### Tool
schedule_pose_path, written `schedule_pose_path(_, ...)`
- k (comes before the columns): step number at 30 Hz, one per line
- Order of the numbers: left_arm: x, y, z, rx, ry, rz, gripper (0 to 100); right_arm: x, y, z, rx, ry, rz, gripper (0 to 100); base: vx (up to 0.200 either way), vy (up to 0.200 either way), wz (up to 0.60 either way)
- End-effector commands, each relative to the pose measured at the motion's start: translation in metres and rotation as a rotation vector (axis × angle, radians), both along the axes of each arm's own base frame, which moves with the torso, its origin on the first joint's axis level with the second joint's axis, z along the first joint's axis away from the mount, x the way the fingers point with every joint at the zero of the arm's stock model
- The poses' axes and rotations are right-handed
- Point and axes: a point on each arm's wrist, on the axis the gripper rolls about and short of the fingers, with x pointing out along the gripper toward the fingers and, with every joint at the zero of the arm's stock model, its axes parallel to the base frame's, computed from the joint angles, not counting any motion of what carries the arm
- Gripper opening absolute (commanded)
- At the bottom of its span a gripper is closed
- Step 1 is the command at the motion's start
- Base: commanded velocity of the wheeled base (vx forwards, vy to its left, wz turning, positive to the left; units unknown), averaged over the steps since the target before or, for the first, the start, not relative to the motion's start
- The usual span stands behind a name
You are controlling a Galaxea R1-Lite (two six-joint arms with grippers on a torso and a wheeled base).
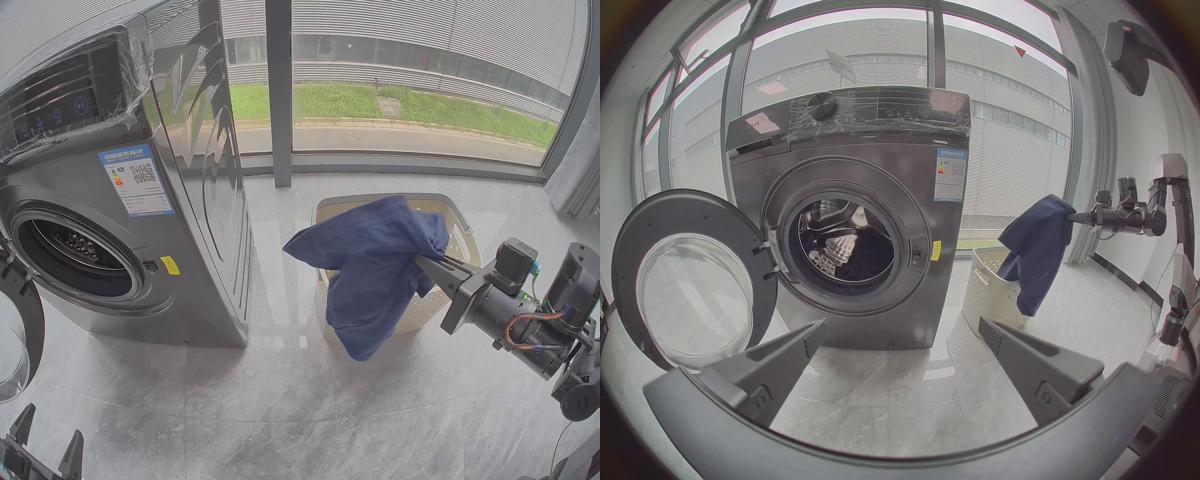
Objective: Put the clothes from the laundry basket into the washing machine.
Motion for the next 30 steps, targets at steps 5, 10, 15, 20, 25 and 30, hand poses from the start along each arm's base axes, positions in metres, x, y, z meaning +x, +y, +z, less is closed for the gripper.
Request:
schedule_pose_path(5,0.0000,0.0000,-0.0049,-0.001,0.002,-0.002,100,-0.0237,-0.0103,0.0299,0.066,-0.092,0.026,0,0.000,0.000,0.00)
schedule_pose_path(10,0.0000,0.0000,-0.0049,-0.001,0.002,-0.002,100,-0.0237,-0.0124,0.0303,0.066,-0.091,0.020,0,-0.200,0.000,0.00)
schedule_pose_path(15,0.0000,0.0000,-0.0049,-0.007,0.002,-0.002,100,-0.0229,-0.0126,0.0267,0.058,-0.079,0.017,0,-0.200,0.000,0.00)
schedule_pose_path(20,0.0000,0.0001,-0.0049,-0.011,0.002,0.003,100,-0.0215,-0.0125,0.0255,0.057,-0.074,0.012,0,-0.200,0.000,0.00)
schedule_pose_path(25,0.0000,0.0002,-0.0049,-0.016,0.002,0.004,100,-0.0205,-0.0120,0.0242,0.057,-0.057,-0.052,0,-0.200,0.000,0.00)
schedule_pose_path(30,0.0000,0.0002,-0.0048,-0.016,0.001,0.006,100,-0.0193,-0.0133,0.0228,0.049,-0.040,-0.079,0,-0.040,0.000,0.00)
